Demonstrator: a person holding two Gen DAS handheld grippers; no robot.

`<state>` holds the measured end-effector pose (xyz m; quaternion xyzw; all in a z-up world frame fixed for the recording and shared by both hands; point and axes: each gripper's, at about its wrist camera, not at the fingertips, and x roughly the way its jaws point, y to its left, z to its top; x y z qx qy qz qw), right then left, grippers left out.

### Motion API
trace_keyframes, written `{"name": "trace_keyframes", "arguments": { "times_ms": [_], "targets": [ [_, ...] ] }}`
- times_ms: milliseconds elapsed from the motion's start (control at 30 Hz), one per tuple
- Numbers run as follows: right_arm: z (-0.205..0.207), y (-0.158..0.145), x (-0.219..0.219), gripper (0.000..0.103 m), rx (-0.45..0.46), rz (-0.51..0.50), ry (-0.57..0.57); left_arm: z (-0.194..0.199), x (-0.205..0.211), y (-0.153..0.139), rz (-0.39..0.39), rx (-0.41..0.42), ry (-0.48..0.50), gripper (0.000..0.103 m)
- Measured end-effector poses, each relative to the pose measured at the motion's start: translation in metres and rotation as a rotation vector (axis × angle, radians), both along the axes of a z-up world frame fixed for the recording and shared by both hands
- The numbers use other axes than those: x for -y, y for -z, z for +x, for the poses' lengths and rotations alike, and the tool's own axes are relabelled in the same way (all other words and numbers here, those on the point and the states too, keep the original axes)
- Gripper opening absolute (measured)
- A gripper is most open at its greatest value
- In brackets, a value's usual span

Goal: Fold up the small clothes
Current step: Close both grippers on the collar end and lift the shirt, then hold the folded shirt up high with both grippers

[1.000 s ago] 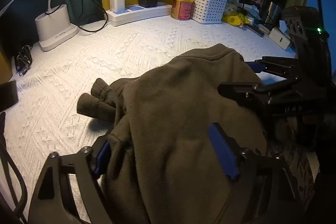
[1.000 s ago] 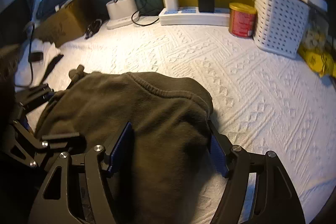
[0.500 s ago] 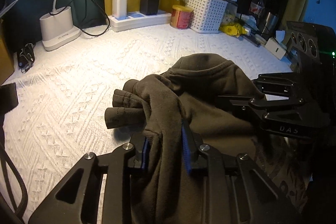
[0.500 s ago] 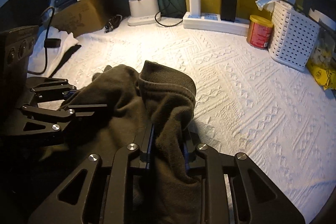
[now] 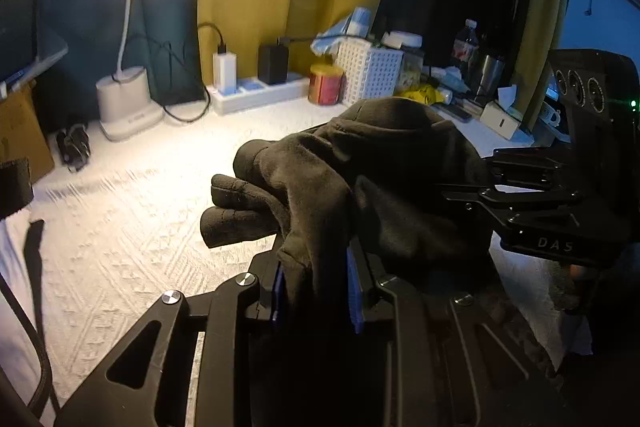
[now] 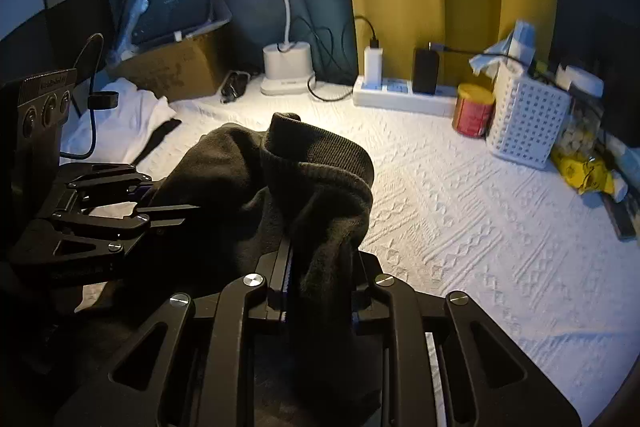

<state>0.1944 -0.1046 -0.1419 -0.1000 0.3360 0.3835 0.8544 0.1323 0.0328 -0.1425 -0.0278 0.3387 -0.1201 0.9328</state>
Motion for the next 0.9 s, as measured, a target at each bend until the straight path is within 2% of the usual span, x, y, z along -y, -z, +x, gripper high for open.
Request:
{"name": "trace_keyframes", "arguments": {
  "times_ms": [300,900],
  "targets": [
    [-0.029,-0.038,0.019,0.022,0.087,0.070,0.007,-0.026,0.009,-0.028,0.014,0.123,-0.006,0.022],
    [-0.086,-0.113,0.039,0.022,0.262,0.168,-0.005,-0.075,0.010,-0.082,-0.019,0.298,-0.034,0.022]
  ]
}}
